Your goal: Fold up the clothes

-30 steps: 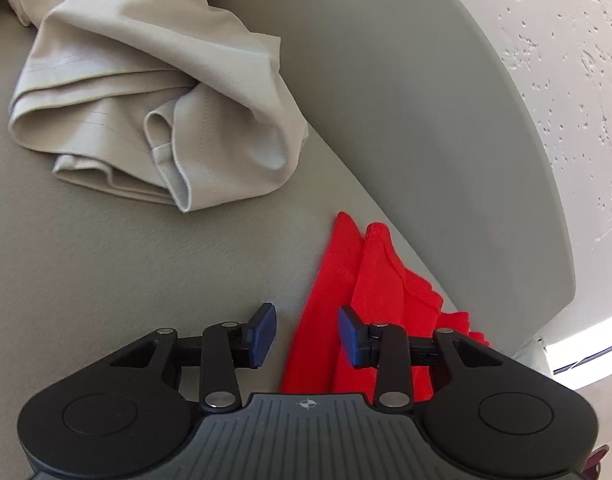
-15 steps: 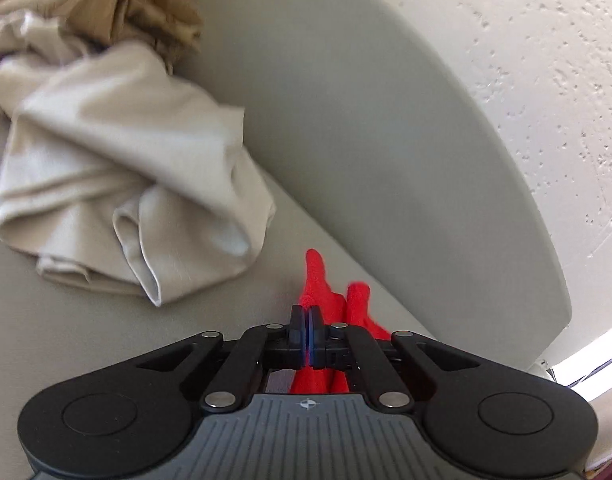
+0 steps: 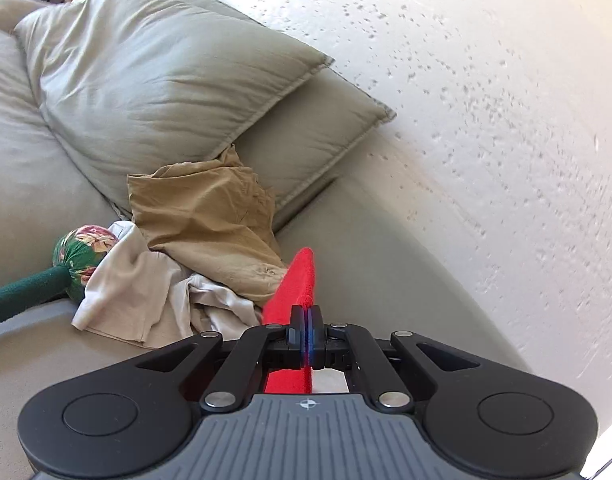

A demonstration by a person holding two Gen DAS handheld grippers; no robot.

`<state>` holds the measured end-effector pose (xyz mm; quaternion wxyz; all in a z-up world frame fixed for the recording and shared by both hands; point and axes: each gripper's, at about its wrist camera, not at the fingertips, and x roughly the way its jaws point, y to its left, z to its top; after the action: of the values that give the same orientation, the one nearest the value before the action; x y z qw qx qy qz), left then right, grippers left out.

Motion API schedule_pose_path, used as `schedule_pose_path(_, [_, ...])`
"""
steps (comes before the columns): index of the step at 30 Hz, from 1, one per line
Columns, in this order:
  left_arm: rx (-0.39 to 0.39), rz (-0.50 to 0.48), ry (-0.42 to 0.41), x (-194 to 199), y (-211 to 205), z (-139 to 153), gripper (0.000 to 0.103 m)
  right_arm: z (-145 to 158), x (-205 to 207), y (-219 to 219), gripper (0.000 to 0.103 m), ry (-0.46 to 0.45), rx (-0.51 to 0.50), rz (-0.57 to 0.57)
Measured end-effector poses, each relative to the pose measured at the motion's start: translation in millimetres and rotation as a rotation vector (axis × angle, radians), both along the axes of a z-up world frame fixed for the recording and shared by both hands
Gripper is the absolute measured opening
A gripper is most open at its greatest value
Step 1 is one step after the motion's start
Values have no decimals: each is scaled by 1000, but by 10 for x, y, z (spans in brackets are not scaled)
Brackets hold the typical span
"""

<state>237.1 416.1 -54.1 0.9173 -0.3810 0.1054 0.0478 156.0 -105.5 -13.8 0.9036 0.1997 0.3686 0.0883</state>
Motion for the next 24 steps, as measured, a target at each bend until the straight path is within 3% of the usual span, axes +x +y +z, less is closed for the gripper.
schedule_pose_path(3, [-152,4,-113,-176,258,-7,0,61,4,72,48,-34,38,-19])
schedule_pose_path(8, [-345,27,-198,-372,628,-154,0,104,47,212,55,-62,95,-59])
schedule_pose_path(10, [-310,58,-136,-374,684,-222,0,88,78,239,61,-58,123,-82])
schedule_pose_path(15, [-240,117,51,-260,765,-547,0,-2,168,324,61,-25,164,-95])
schedule_pose_path(19, [-231,220,281,-222,814,-906,4,-32,156,397,62,-19,152,-76])
schedule_pose_path(22, [-271,285,341,-316,892,-933,8,2,92,385,65,-29,149,-65])
schedule_pose_path(24, [-261,337,361,-392,903,-795,19,33,37,361,65,-40,144,-59])
